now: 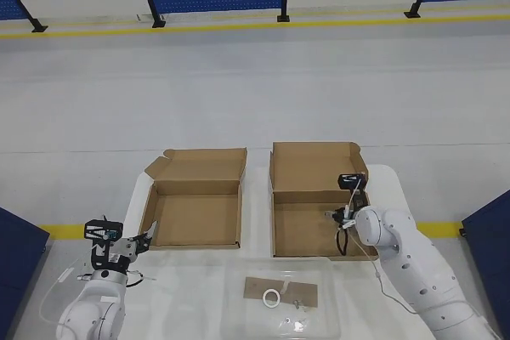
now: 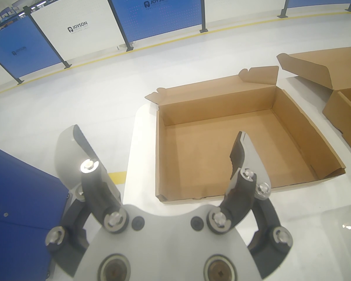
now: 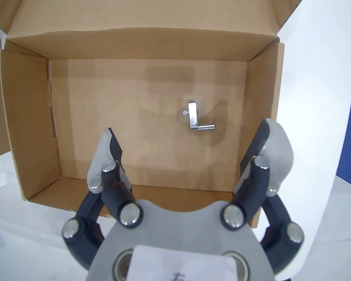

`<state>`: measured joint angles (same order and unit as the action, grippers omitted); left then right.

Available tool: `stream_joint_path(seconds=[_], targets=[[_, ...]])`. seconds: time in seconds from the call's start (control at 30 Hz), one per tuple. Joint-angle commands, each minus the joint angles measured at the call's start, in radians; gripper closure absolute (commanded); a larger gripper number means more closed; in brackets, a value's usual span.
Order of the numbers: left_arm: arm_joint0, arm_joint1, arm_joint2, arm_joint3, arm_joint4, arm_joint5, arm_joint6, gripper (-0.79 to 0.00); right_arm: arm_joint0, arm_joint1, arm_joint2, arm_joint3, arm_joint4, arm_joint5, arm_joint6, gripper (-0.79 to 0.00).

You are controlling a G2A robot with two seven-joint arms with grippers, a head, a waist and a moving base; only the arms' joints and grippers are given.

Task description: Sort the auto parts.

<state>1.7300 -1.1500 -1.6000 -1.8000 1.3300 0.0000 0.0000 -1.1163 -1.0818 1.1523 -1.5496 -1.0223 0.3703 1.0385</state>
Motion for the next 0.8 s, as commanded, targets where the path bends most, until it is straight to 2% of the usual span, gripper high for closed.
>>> stream_joint_path(seconds=[0.0, 0.23, 0.57, 0.77], targets=[[0.0, 0.0, 0.0, 0.0, 0.0, 0.0, 0.0, -0.785, -0.012, 0.002, 0.009, -0.031, 0.01, -0.052, -0.025, -0.785], [0.0, 0.0, 0.0, 0.0, 0.0, 0.0, 0.0, -0.785, -0.043, 0.022, 0.092, -0.181, 0.126, -0.317, 0.06, -0.785], [0.0, 0.0, 0.0, 0.0, 0.0, 0.0, 0.0, -0.785, -0.052, 0.024, 0.097, -0.202, 0.12, -0.345, 0.046, -0.785], [0.0, 0.0, 0.0, 0.0, 0.0, 0.0, 0.0, -0.785, -0.041, 0.033, 0.104, -0.281, 0.185, -0.545, 0.11, -0.785]])
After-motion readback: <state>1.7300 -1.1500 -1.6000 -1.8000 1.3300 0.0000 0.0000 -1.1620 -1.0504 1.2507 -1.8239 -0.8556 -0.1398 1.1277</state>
